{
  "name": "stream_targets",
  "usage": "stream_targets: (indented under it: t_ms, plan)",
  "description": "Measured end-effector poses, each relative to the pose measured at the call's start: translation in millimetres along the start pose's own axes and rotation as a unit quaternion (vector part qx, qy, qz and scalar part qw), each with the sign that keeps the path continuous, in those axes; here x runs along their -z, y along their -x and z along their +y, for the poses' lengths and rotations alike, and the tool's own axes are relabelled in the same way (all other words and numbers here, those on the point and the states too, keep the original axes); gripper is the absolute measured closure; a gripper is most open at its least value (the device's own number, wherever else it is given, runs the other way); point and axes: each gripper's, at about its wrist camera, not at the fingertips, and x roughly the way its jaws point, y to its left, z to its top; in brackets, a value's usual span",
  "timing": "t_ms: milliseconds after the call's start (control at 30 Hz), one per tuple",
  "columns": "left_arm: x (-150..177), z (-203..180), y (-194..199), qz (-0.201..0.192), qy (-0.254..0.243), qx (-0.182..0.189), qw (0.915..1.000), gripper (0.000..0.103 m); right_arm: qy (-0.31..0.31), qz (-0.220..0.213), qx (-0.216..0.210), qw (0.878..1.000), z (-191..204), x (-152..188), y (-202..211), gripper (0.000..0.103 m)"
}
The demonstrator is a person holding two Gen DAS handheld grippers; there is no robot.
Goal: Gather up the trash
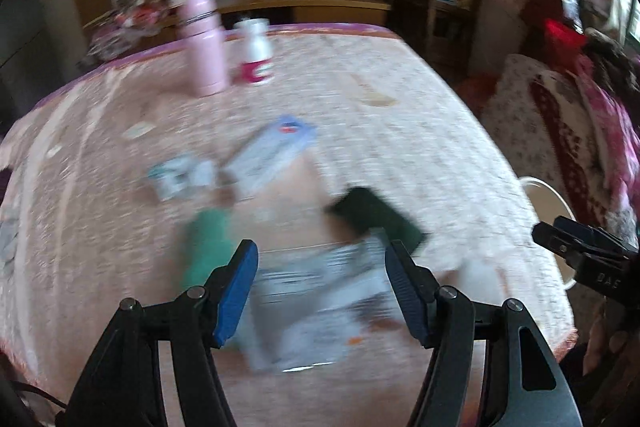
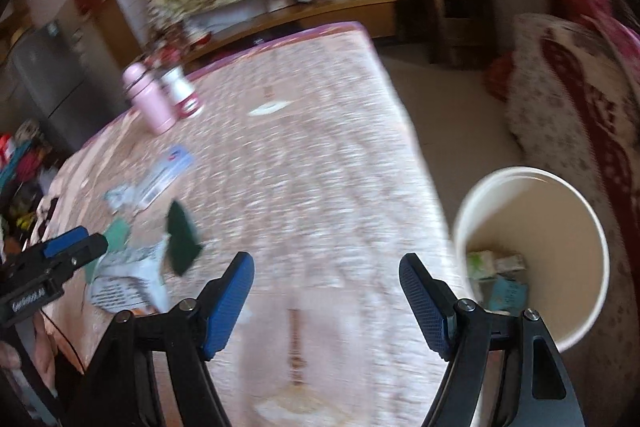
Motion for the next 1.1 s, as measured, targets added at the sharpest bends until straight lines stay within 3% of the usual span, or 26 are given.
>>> stream_targets:
  t_ms: [167, 300, 667, 800, 833, 867, 900, 1000, 1100]
  plan:
    - [6.9, 58.0, -8.2, 0.019, 0.045, -0.031, 0.9983, 0.036, 0.02, 0.028, -0.055, 0.998, 39.9, -5.8, -27.6, 0.025]
    - [14.1, 90.8, -20.2, 0.039, 0.092, -0.02, 0.9948, 0.036, 0.045, 0.047, -0.084, 0.994, 72.1, -12.9, -51.3, 0.025]
    - [18.3, 83.5, -55.0, 0.068, 0.095, 0.009, 0.9931, 0.03, 0.105, 0.088, -0.062, 0.989, 121.3, -23.4, -111.5, 0.026]
    - [17.8, 80.5, -64.5, 0.082, 0.098, 0.028, 0.9914, 0.029, 0.119, 0.104, -0.052, 0.986, 132.5, -21.6, -128.8, 0.038]
    - [17.8, 80.1, -64.5, 0.08, 0.096, 0.027, 0.9917, 0.029, 0.129, 0.094, -0.039, 0.986, 135.7, -21.5, -129.1, 0.052]
    - [17.9, 80.6, -64.1, 0.078, 0.096, 0.026, 0.992, 0.032, 0.132, 0.093, -0.034, 0.986, 136.5, -21.9, -129.2, 0.059]
    - [18.2, 81.8, -62.9, 0.073, 0.097, 0.033, 0.9921, 0.042, 0.127, 0.092, -0.038, 0.987, 134.5, -23.0, -128.5, 0.065]
    - [17.1, 86.0, -59.5, 0.075, 0.101, 0.062, 0.9902, 0.06, 0.111, 0.085, -0.043, 0.989, 120.8, -25.8, -122.6, 0.065]
    - [14.0, 87.1, -50.7, 0.061, 0.087, 0.041, 0.9935, 0.064, 0.103, 0.083, -0.044, 0.99, 107.4, -27.4, -119.2, 0.064]
